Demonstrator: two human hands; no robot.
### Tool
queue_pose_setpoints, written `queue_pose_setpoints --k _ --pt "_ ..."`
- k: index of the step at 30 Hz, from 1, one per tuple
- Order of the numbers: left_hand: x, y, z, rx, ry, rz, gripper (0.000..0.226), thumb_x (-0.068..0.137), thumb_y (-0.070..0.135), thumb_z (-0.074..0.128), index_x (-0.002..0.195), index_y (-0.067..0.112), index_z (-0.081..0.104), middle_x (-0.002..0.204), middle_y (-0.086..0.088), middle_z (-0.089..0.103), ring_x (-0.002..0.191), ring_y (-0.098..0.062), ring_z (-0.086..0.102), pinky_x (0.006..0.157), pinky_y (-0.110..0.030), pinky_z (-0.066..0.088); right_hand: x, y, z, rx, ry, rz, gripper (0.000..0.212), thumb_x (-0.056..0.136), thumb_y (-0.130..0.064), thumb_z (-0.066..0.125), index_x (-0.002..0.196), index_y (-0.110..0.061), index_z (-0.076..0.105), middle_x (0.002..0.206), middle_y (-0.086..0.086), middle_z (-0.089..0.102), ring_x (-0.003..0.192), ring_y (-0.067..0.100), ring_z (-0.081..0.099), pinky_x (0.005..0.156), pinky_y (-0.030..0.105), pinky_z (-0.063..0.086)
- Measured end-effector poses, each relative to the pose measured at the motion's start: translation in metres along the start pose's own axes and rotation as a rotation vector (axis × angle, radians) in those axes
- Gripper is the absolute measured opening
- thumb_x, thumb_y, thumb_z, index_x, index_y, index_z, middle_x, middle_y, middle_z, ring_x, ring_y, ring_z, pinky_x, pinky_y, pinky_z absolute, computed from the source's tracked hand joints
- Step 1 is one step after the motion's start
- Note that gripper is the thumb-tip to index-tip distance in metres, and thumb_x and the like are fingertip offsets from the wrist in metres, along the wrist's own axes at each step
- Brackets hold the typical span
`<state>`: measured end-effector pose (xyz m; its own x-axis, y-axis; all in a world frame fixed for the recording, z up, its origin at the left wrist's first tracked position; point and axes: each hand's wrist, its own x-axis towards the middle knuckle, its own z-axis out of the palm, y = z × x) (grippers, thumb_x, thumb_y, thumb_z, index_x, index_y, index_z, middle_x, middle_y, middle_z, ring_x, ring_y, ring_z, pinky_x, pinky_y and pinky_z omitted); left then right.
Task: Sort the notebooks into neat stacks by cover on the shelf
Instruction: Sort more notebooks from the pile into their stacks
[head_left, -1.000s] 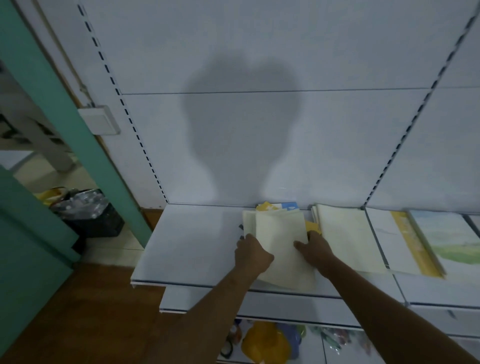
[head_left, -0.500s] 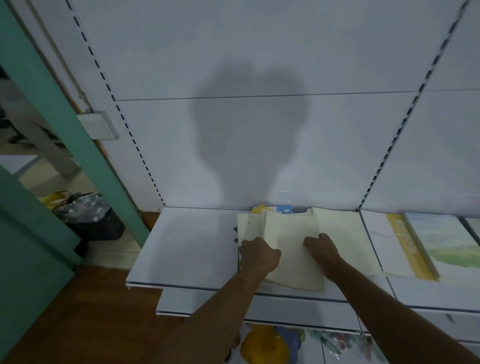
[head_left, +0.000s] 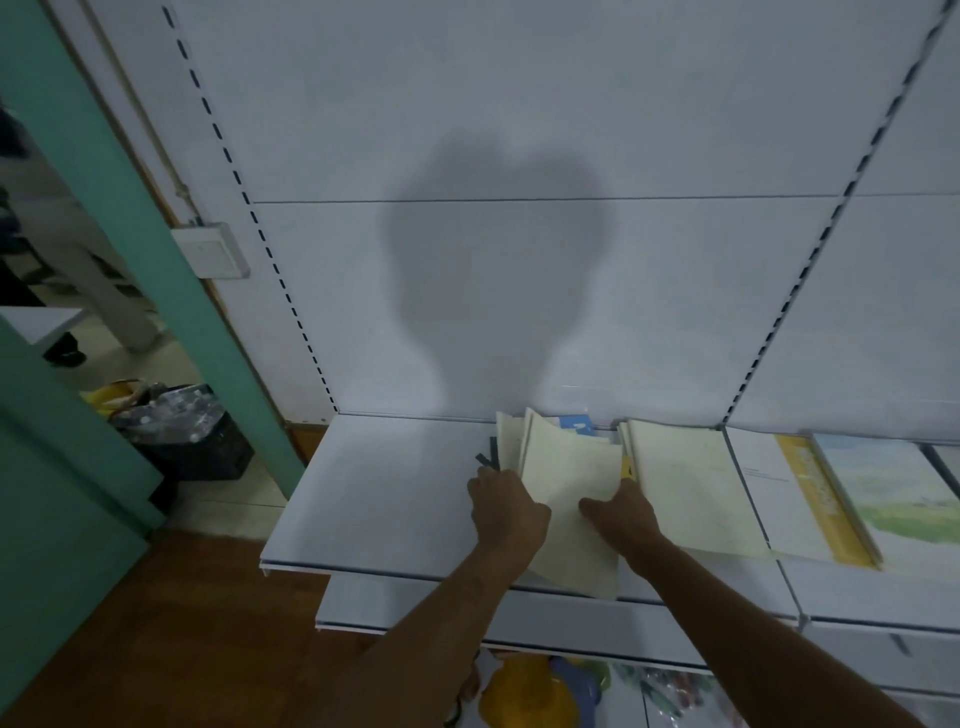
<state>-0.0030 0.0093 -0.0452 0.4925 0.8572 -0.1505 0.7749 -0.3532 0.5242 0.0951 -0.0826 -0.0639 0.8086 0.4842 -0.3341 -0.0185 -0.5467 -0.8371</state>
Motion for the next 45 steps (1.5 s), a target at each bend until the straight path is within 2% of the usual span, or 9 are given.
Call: queue_pose_setpoints --k 6,11,15,21,24,27,32,39,45 --pt "-0.006 0.003 -0.005 -0.164 -0.023 0.055 0.042 0.081 0.022 0.072 0.116 0.004 0.056 0.123 -0.012 0.048 0.107 -0.027 0.058 0.089 -0.031 0.053 -0.002 0.005 0.000 0.071 0.014 0.050 0.039 0.083 -0.013 0.065 0.119 -0.008 0.049 0.103 0.007 0.056 0.092 0.024 0.053 0.076 0.034 0.044" --pt "-0.016 0.006 -0.001 -0.323 -0.068 0.119 0.035 0.079 0.020 0.072 0.107 0.010 0.054 0.113 -0.009 0.057 0.097 -0.023 0.061 0.080 -0.028 0.057 0.000 0.008 -0.009 0.164 0.054 0.104 0.056 0.076 -0.030 0.065 0.123 -0.004 0.049 0.111 0.014 0.058 0.094 0.030 0.057 0.073 0.037 0.046" --pt "-0.022 0.012 -0.002 -0.470 -0.101 0.156 0.040 0.084 0.011 0.068 0.119 0.010 0.051 0.116 -0.002 0.062 0.102 -0.019 0.063 0.066 -0.007 0.044 0.003 0.006 -0.021 0.202 0.082 0.137 0.034 0.085 -0.023 0.060 0.113 -0.005 0.052 0.103 0.011 0.056 0.086 0.027 0.054 0.071 0.036 0.042" --pt "-0.030 0.025 0.000 -0.658 -0.193 0.221 0.089 0.081 0.002 0.068 0.148 0.027 0.014 0.134 -0.001 0.051 0.116 -0.023 0.057 0.095 -0.031 0.052 0.009 0.013 -0.044 0.287 0.107 0.175 0.026 0.085 -0.020 0.058 0.104 -0.002 0.057 0.105 0.015 0.056 0.090 0.030 0.052 0.077 0.037 0.040" --pt "-0.036 0.037 0.005 -0.632 -0.195 0.187 0.064 0.085 0.006 0.067 0.138 0.014 0.031 0.133 -0.005 0.054 0.117 -0.022 0.057 0.088 -0.019 0.048 0.009 0.021 -0.054 0.291 0.136 0.179 0.030 0.086 -0.020 0.057 0.109 -0.001 0.055 0.107 0.015 0.054 0.093 0.031 0.050 0.078 0.038 0.039" --pt "-0.042 0.051 0.015 -0.603 -0.226 0.193 0.049 0.090 0.018 0.064 0.132 0.013 0.039 0.133 -0.007 0.053 0.120 -0.024 0.054 0.095 -0.029 0.049 0.009 0.028 -0.065 0.277 0.186 0.165 0.030 0.087 -0.021 0.055 0.108 0.001 0.054 0.105 0.016 0.053 0.091 0.030 0.050 0.077 0.038 0.038" --pt "-0.045 0.074 0.020 -0.603 -0.270 0.259 0.047 0.093 0.016 0.057 0.137 0.014 0.042 0.132 -0.005 0.055 0.118 -0.023 0.054 0.092 -0.029 0.047 0.009 0.034 -0.092 0.265 0.237 0.158 0.020 0.087 -0.021 0.055 0.090 -0.001 0.057 0.102 0.019 0.055 0.086 0.030 0.048 0.077 0.038 0.035" --pt "-0.042 0.114 0.018 -0.854 -0.282 0.190 0.045 0.086 0.004 0.060 0.129 0.016 0.054 0.113 -0.002 0.066 0.094 -0.013 0.061 0.078 -0.021 0.049 0.013 0.022 -0.131 0.490 0.201 0.209 0.036 0.070 -0.028 0.064 0.099 -0.008 0.059 0.106 0.014 0.056 0.088 0.030 0.051 0.076 0.035 0.040" --pt "-0.040 0.143 0.028 -0.909 -0.307 0.194 0.047 0.087 0.007 0.061 0.132 0.016 0.051 0.109 0.000 0.063 0.095 -0.014 0.060 0.081 -0.024 0.050 0.019 0.021 -0.161 0.516 0.187 0.155 0.025 0.082 -0.026 0.057 0.101 -0.011 0.059 0.101 0.014 0.060 0.089 0.029 0.054 0.079 0.037 0.042"
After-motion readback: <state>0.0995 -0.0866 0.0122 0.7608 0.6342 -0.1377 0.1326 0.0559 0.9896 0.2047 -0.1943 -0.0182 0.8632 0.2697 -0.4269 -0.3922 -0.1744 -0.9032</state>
